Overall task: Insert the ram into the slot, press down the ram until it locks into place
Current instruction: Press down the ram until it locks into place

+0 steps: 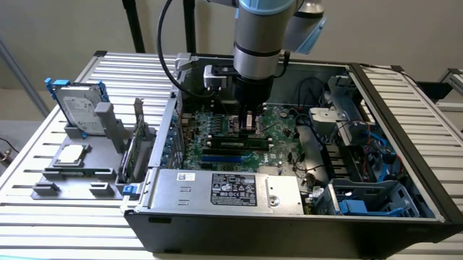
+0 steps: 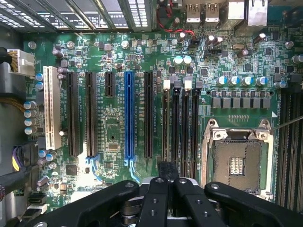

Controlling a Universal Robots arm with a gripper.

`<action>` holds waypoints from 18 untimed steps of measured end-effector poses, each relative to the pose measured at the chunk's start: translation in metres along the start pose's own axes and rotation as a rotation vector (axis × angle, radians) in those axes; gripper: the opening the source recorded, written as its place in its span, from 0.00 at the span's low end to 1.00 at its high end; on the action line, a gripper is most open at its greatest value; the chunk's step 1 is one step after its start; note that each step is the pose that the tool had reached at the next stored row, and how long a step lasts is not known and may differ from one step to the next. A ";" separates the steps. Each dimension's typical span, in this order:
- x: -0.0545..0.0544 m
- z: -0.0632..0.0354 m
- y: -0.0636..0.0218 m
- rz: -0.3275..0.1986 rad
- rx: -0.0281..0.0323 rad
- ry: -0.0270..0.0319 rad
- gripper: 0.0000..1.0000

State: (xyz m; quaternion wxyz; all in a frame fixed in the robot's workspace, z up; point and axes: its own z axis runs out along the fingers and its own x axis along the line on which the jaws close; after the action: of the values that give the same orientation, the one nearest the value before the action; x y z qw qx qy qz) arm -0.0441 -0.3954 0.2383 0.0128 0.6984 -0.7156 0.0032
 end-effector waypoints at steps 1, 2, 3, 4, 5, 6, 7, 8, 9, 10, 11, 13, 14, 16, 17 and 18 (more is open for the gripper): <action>0.000 0.0002 0.0000 0.000 0.0001 0.0010 0.10; 0.000 0.0004 0.0000 0.000 0.0001 0.0019 0.10; -0.001 0.0006 0.0000 0.000 0.0002 0.0025 0.10; -0.001 0.0007 0.0001 0.000 0.0001 0.0031 0.10; -0.002 0.0008 0.0001 0.000 0.0001 0.0034 0.10; -0.002 0.0010 0.0001 0.000 0.0001 0.0037 0.10; -0.003 0.0011 0.0001 0.000 0.0001 0.0039 0.10; -0.003 0.0012 0.0001 0.000 0.0001 0.0043 0.10; -0.004 0.0014 0.0001 0.000 0.0002 0.0050 0.10; -0.004 0.0016 0.0001 0.000 0.0003 0.0062 0.10; -0.004 0.0017 0.0001 0.000 0.0003 0.0077 0.10; -0.004 0.0021 0.0001 0.000 0.0003 0.0108 0.10; -0.004 0.0023 0.0001 0.000 0.0002 0.0125 0.10; -0.004 0.0029 0.0001 0.000 0.0004 0.0142 0.10; -0.005 0.0033 0.0001 0.000 0.0003 0.0150 0.10; -0.005 0.0036 0.0002 0.000 0.0003 0.0155 0.10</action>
State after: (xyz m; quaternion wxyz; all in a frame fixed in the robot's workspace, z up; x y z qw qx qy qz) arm -0.0442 -0.3907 0.2346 0.0183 0.6982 -0.7156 0.0087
